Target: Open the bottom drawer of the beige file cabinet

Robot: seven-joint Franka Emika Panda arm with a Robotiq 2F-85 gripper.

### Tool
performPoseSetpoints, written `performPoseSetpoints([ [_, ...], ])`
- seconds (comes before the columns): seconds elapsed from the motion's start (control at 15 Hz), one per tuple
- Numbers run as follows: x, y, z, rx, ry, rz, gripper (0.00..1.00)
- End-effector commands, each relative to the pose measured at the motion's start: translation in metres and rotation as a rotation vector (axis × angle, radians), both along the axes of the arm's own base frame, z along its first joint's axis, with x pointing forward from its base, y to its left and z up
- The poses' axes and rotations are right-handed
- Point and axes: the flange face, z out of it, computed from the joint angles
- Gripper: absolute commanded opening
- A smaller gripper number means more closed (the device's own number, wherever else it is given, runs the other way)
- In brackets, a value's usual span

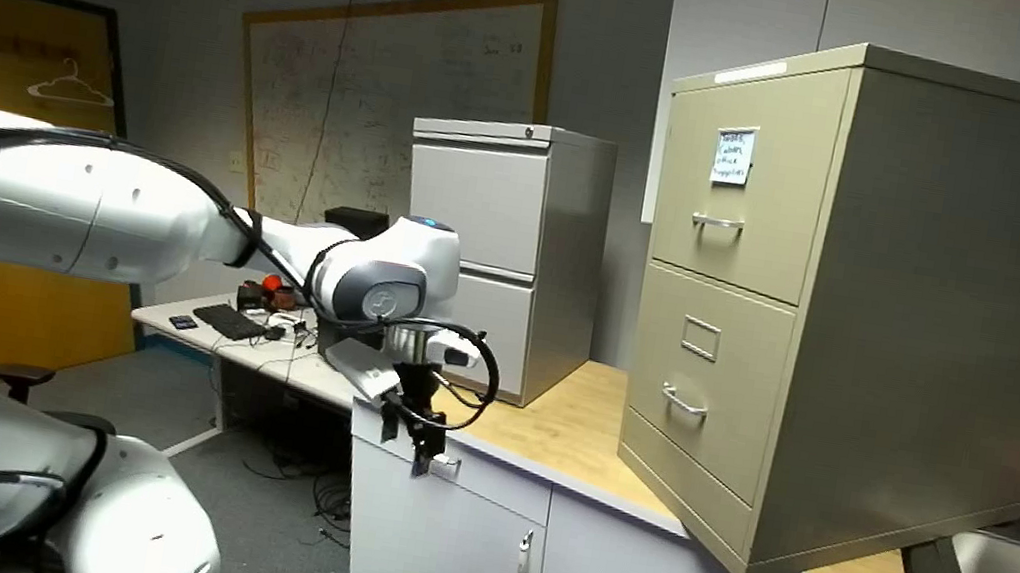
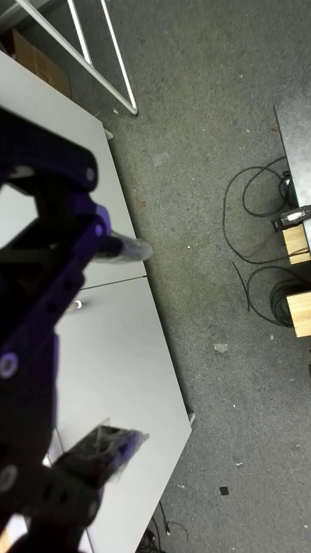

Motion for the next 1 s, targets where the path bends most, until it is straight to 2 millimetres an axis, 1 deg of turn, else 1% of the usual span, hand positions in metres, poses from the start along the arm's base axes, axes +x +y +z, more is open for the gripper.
performPoseSetpoints([
  [0.0, 0.011, -0.008, 0.000, 0.017, -0.033, 0.004, 1.00],
  [0.13, 0.025, -0.014, 0.005, 0.027, -0.080, -0.015, 1.00],
  [0.27, 0.045, -0.023, 0.015, 0.045, -0.153, -0.049, 1.00],
  [0.47, 0.074, -0.042, 0.041, 0.100, -0.283, -0.118, 1.00],
  [0.8, 0.129, -0.086, 0.089, 0.176, -0.462, -0.247, 1.00],
  [0.93, 0.151, -0.108, 0.104, 0.199, -0.511, -0.304, 1.00],
])
